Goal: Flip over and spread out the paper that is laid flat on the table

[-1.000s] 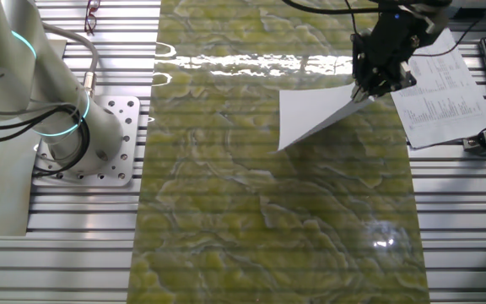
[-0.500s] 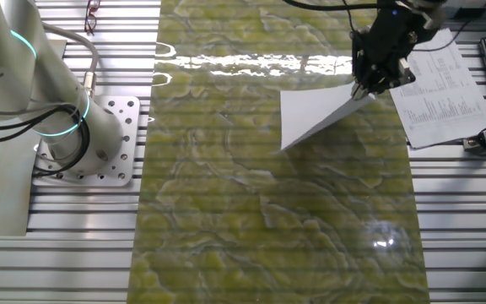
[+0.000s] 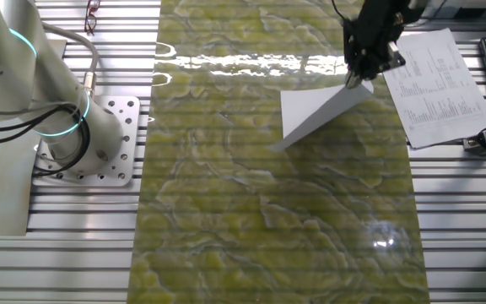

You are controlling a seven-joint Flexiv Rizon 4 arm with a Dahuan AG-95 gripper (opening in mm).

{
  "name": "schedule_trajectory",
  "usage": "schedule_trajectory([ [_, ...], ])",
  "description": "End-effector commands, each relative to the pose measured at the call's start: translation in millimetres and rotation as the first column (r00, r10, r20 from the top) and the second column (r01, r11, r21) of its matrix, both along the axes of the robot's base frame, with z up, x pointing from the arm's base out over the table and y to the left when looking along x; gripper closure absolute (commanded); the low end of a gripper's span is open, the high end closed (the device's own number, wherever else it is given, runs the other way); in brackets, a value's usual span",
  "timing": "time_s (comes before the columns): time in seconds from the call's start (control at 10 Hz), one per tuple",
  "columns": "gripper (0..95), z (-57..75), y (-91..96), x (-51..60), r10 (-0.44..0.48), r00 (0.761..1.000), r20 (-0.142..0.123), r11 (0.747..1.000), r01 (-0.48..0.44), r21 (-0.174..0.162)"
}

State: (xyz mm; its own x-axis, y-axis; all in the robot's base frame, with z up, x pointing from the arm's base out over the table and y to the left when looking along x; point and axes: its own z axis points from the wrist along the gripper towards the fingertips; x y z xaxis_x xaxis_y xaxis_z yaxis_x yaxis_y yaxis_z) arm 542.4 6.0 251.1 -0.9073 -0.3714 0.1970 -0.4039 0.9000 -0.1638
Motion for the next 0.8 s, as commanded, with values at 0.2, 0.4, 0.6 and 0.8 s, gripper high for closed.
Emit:
schedule_trajectory([
  [0.2, 95.0, 0.5, 3.7, -3.4, -0.003, 1.000, 0.006, 1.000, 0.003, -0.004],
  [0.4, 95.0, 3.4, 6.4, -7.2, -0.010, 1.000, 0.010, 1.000, 0.010, -0.006],
  [0.6, 95.0, 1.6, 9.2, -7.3, -0.001, 1.000, 0.001, 1.000, 0.001, -0.020],
  [0.8, 95.0, -1.2, 14.3, -7.4, -0.003, 1.000, 0.003, 1.000, 0.003, -0.023],
])
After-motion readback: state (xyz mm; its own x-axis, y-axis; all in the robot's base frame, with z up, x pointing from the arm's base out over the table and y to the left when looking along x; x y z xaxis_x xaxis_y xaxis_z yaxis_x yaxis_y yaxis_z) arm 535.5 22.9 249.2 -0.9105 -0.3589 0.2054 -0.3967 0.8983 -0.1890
